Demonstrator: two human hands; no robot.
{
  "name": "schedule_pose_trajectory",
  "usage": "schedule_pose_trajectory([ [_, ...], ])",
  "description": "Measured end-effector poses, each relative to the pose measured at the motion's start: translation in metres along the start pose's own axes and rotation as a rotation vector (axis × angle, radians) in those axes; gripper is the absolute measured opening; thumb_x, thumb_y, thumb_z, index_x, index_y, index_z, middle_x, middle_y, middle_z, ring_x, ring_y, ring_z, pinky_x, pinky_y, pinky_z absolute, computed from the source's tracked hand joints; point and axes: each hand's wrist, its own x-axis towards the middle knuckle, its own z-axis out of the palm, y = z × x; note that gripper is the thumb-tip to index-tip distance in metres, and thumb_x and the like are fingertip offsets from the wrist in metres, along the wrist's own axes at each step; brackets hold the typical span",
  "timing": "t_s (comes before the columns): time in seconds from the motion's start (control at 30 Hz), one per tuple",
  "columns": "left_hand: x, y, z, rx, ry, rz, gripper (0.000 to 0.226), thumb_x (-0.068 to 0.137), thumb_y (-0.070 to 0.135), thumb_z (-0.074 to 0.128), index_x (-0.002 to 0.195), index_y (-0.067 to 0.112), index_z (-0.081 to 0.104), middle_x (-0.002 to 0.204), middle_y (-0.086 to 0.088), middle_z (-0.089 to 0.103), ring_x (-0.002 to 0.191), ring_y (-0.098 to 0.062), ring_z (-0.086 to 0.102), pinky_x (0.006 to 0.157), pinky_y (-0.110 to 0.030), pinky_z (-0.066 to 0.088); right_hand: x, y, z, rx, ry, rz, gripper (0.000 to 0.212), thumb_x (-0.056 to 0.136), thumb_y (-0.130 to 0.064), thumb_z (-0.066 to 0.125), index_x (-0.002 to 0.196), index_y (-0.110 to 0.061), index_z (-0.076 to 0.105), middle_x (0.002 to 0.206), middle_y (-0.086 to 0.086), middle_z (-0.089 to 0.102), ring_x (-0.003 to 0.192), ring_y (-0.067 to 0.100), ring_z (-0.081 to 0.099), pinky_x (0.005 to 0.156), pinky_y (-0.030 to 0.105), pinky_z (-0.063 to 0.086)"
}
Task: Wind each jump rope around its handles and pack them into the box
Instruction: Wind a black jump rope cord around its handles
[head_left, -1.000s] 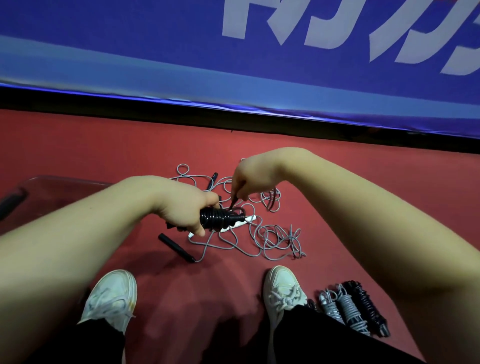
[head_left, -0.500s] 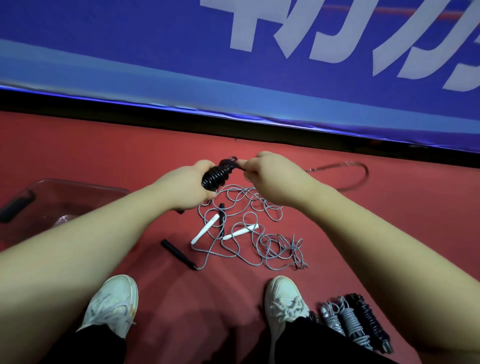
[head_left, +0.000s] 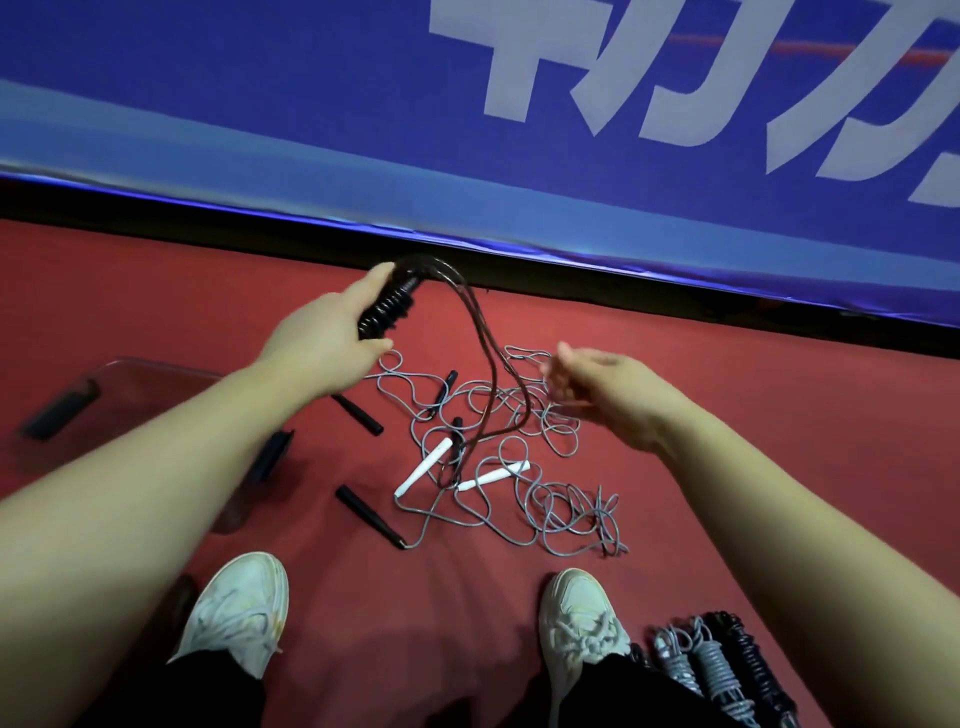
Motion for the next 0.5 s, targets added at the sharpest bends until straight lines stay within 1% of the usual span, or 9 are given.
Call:
schedule_pose_trajectory([
  [0.07, -0.002, 0.010, 0.006, 0.212, -0.003, 0.095, 0.075, 0.093, 0.032, 0.055, 0.148, 0.045, 0.007, 0.119, -0.014, 0.052, 0.106, -0.038, 0.055, 0.081, -0.039, 0.045, 0.008, -0.016, 0.011, -0.155, 0.125, -0.148, 0.031, 0.099, -0.040, 0.038, 0.094, -0.017, 0.058, 0.083, -0.003, 0.059, 0.076, 0.010, 0.053, 0.072, 0.023, 0.043],
  [0.13, -0.004, 0.017, 0.009, 0.311, 0.030, 0.165, 0.073, 0.094, 0.030, 0.052, 0.149, 0.044, 0.006, 0.117, -0.012, 0.050, 0.099, -0.036, 0.056, 0.073, -0.037, 0.044, 0.015, -0.026, 0.021, -0.317, 0.195, -0.210, 0.042, 0.097, -0.051, 0.034, 0.114, -0.019, 0.054, 0.105, -0.005, 0.063, 0.099, 0.011, 0.056, 0.088, 0.028, 0.042],
  [0.2, -0.007, 0.019, 0.012, 0.363, 0.066, 0.225, 0.072, 0.094, 0.026, 0.049, 0.149, 0.043, 0.006, 0.119, -0.010, 0.050, 0.097, -0.034, 0.055, 0.070, -0.037, 0.044, 0.019, -0.032, 0.032, -0.386, 0.165, -0.229, 0.053, 0.096, -0.057, 0.029, 0.129, -0.020, 0.047, 0.120, -0.006, 0.057, 0.112, 0.011, 0.050, 0.094, 0.029, 0.034],
  [0.23, -0.007, 0.018, 0.013, 0.398, 0.076, 0.253, 0.072, 0.093, 0.024, 0.048, 0.149, 0.043, 0.007, 0.120, -0.009, 0.049, 0.098, -0.033, 0.055, 0.070, -0.037, 0.044, 0.020, -0.034, 0.037, -0.406, 0.129, -0.224, 0.056, 0.096, -0.058, 0.027, 0.132, -0.019, 0.045, 0.120, -0.007, 0.057, 0.112, 0.010, 0.049, 0.094, 0.028, 0.032],
  [0.3, -0.007, 0.018, 0.016, 0.461, 0.096, 0.286, 0.072, 0.093, 0.023, 0.047, 0.149, 0.044, 0.007, 0.119, -0.008, 0.049, 0.098, -0.031, 0.053, 0.067, -0.036, 0.043, 0.022, -0.035, 0.043, -0.365, 0.013, -0.182, 0.061, 0.095, -0.060, 0.027, 0.129, -0.014, 0.049, 0.101, -0.006, 0.068, 0.101, 0.009, 0.059, 0.094, 0.031, 0.036],
  [0.33, -0.007, 0.017, 0.016, 0.489, 0.105, 0.291, 0.073, 0.093, 0.022, 0.047, 0.149, 0.044, 0.006, 0.118, -0.007, 0.049, 0.097, -0.030, 0.053, 0.066, -0.035, 0.042, 0.024, -0.034, 0.045, -0.282, -0.065, -0.138, 0.061, 0.095, -0.059, 0.030, 0.125, -0.010, 0.053, 0.082, -0.005, 0.068, 0.086, 0.009, 0.064, 0.091, 0.031, 0.043],
  [0.37, -0.008, 0.016, 0.017, 0.517, 0.113, 0.291, 0.074, 0.092, 0.021, 0.047, 0.149, 0.044, 0.006, 0.117, -0.007, 0.049, 0.096, -0.029, 0.053, 0.064, -0.034, 0.040, 0.024, -0.031, 0.045, -0.195, -0.152, -0.084, 0.060, 0.095, -0.057, 0.033, 0.119, -0.007, 0.056, 0.067, -0.005, 0.061, 0.068, 0.010, 0.062, 0.081, 0.028, 0.049],
  [0.43, -0.009, 0.012, 0.018, 0.573, 0.116, 0.289, 0.075, 0.091, 0.019, 0.047, 0.149, 0.043, 0.006, 0.116, -0.007, 0.048, 0.095, -0.029, 0.053, 0.061, -0.032, 0.034, 0.023, -0.028, 0.045, -0.106, -0.308, 0.008, 0.055, 0.095, -0.054, 0.034, 0.106, -0.007, 0.062, 0.056, -0.006, 0.041, 0.047, 0.009, 0.040, 0.057, 0.022, 0.043],
  [0.5, -0.009, 0.008, 0.021, 0.605, 0.110, 0.296, 0.074, 0.091, 0.018, 0.047, 0.149, 0.041, 0.008, 0.116, -0.008, 0.048, 0.096, -0.029, 0.053, 0.061, -0.033, 0.032, 0.018, -0.030, 0.044, -0.098, -0.366, 0.046, 0.052, 0.096, -0.052, 0.034, 0.099, -0.010, 0.064, 0.053, -0.007, 0.033, 0.046, 0.009, 0.025, 0.052, 0.021, 0.033],
])
